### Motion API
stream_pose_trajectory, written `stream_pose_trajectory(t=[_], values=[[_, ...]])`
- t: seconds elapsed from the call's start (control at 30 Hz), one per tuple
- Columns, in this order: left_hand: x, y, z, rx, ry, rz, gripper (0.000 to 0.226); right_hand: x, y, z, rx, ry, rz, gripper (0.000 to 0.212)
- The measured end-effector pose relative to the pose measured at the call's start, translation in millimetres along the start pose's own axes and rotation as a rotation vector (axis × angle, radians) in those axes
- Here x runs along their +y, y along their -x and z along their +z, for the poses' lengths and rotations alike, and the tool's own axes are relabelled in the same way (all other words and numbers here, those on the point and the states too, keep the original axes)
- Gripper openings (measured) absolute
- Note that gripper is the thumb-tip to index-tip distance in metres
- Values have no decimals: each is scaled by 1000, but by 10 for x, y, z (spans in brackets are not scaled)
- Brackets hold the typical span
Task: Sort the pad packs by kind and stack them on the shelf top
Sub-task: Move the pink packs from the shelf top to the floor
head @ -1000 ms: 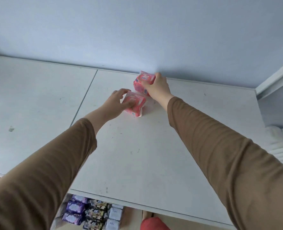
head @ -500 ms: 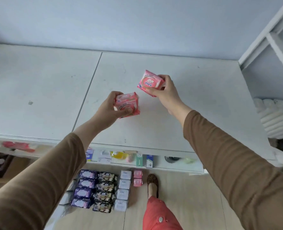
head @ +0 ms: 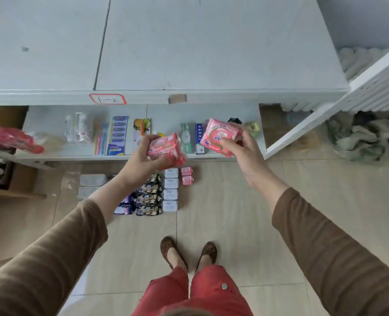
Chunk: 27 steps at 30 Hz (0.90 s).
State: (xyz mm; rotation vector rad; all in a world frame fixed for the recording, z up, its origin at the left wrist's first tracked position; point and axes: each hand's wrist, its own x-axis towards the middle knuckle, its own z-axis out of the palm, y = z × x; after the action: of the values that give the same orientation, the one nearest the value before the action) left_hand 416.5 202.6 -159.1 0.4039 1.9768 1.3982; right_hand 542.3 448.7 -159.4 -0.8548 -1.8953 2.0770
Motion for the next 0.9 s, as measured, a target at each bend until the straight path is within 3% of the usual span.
stream_pose_trajectory(t=[0.2, 0.3, 0.5, 0.6, 0.77, 0.9], values=[[-1232, 192, 521, 15, -118, -182, 59, 1275, 332, -297, 21, 182, 205, 74], [-1890, 107, 785, 6, -163, -237, 63, 1965, 404, -399, 20, 223, 257, 66], [-3209, -407, 1221, -71, -347, -250, 50, 3408, 307, -437, 26, 261, 305, 48], [-3840, -794, 1412, -92, -454, -232, 53, 4166, 126, -382, 10, 334, 310, 52], [-4799, -1505, 1656, -116, -663, -191, 64, 5288, -180, -262, 57, 410, 321, 75], [-5408, -2022, 1831, -153, -843, -128, 65, 6024, -351, -133, 65, 405, 310, 56]])
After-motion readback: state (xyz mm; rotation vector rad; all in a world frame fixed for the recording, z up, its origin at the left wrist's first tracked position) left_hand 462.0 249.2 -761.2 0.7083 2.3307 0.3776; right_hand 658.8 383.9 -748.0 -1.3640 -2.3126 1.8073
